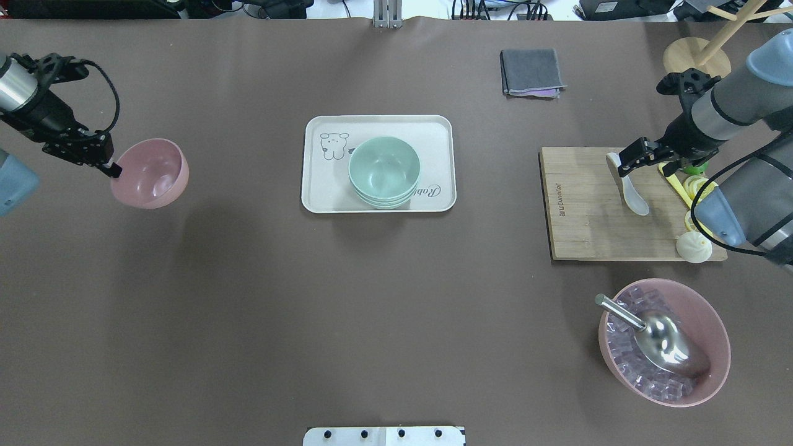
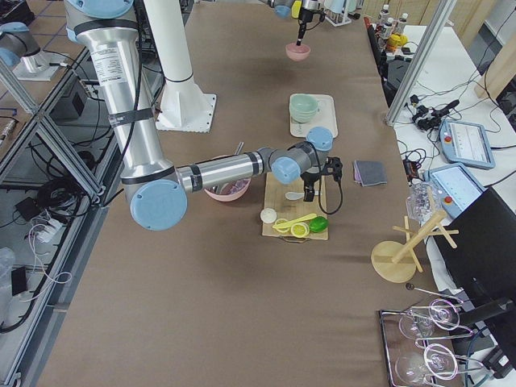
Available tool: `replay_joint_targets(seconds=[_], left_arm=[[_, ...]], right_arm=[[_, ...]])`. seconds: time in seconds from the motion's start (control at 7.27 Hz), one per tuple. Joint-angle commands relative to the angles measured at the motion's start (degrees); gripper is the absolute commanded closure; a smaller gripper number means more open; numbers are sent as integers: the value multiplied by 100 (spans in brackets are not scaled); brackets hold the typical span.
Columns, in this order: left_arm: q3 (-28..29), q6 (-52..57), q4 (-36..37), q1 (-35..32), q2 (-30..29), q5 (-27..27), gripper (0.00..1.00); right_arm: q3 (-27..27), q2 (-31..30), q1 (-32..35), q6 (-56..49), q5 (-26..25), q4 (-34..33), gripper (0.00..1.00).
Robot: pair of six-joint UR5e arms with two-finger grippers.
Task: Stack pink bowl on green and place spoon
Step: 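Grasp the pink bowl rim with left gripper while right grasps white spoon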
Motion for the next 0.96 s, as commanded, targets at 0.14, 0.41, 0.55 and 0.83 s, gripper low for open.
replay_joint_targets(seconds=[0.14,0.41,0.55,0.83], left_arm=[[3,-1266,1,271,-1138,-48,100],[-5,-1822,-25,658,-1509,100,100],[3,-2155,-43,912,-1710,406,100],[38,-2543,-43,1326,-1975,829,100]], right_arm=[[-195,49,-355,25,-278,0,30],[-213,67,-356,-28,-296,0,56],[-213,76,-347,-37,-296,0,77],[-213,67,-260,-81,-288,-17,100]])
